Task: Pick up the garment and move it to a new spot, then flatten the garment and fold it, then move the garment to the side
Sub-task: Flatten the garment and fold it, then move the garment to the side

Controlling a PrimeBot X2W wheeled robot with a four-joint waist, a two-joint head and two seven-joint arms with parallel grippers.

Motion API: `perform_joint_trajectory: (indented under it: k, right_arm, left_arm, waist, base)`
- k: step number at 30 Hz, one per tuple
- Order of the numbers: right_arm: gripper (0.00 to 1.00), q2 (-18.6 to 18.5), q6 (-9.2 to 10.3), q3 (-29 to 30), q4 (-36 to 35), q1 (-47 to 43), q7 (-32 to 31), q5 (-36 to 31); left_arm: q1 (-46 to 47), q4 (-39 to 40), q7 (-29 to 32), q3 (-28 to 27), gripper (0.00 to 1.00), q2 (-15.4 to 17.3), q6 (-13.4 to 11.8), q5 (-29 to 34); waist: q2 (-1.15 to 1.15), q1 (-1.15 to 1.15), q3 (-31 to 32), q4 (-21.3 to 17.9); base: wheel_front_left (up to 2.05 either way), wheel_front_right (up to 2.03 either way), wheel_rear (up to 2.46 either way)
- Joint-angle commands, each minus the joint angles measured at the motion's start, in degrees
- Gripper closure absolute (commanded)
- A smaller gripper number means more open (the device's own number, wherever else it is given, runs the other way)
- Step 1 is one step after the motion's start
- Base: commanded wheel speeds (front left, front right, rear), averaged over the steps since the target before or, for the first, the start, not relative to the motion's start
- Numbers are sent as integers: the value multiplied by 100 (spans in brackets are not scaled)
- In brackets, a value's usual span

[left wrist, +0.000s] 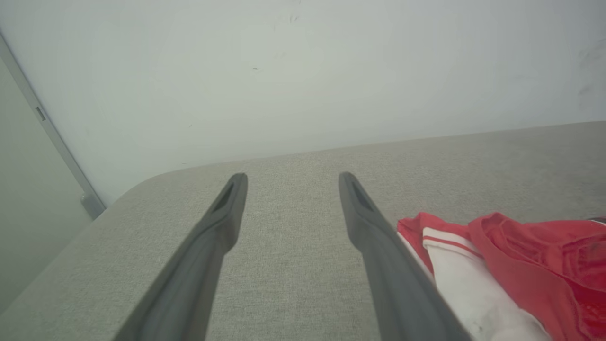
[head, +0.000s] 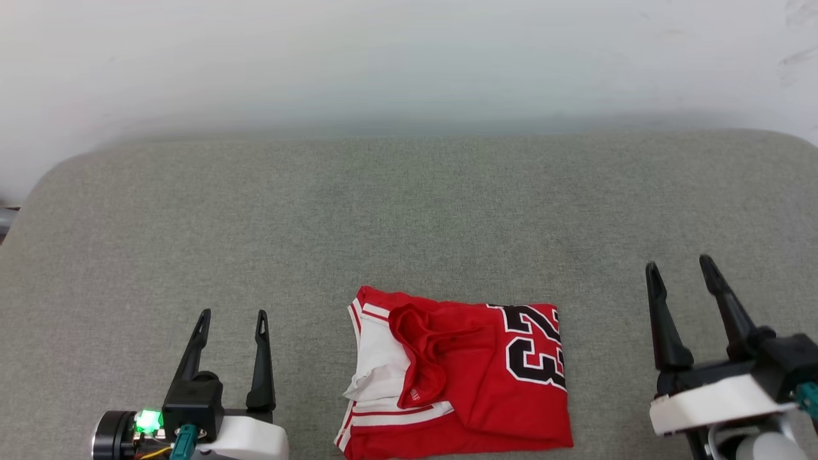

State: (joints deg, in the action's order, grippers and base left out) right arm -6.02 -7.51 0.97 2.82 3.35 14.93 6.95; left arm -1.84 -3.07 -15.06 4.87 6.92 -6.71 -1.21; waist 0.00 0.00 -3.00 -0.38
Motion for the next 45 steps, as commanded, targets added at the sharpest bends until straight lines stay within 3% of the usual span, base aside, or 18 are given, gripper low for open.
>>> perform_joint_trajectory:
  k: [1,11,25,29,35,39,40,42,43,45]
  right_arm:
    - [0,64,5,34,-32,-163,28,2]
    - [0,185,5,-60,-3,-717,28,12]
    - [0,106,5,-106,101,-714,29,-32]
    - [0,23,5,-59,108,-511,29,23]
    - [0,-468,5,152,24,169,-131,387]
    - [0,-965,5,-76,-52,697,-737,915]
    - [0,-1410,5,-437,-69,1030,-1519,1481]
    - [0,-1651,5,-713,-104,1210,-2085,1892]
    - [0,-1962,5,-1110,-151,1375,-2971,2509]
    - [0,-2136,5,-1390,-154,1418,-3607,2903]
  left_arm:
    - [-53,22,-15,-2,0,25,14,-22]
    - [-240,-46,-15,14,0,12,147,-144]
    - [-194,-149,-15,-9,0,-16,197,-147]
    - [-160,-167,-15,-25,0,-27,187,-136]
    - [-125,-173,-15,-54,0,-28,189,-124]
    - [-89,-177,-15,-54,0,-35,193,-108]
    - [-62,-177,-15,-44,0,-43,195,-106]
    - [-50,-172,-15,-45,0,-48,194,-101]
    - [-27,-167,-15,-34,0,-61,201,-104]
    - [-12,-163,-15,-28,0,-72,204,-101]
  waist:
    - [0,0,36,1]
    - [0,0,125,4]
    - [0,0,76,22]
    - [0,0,66,27]
    - [0,0,39,25]
    - [0,0,12,46]
    - [0,0,-11,77]
    - [0,0,-28,97]
    - [0,0,-65,142]
    - [0,0,-92,167]
  base:
    - [0,0,0]
    - [0,0,0]
    - [0,0,0]
    - [0,0,0]
    - [0,0,0]
    - [0,0,0]
    - [0,0,0]
    - [0,0,0]
    - [0,0,0]
    - [0,0,0]
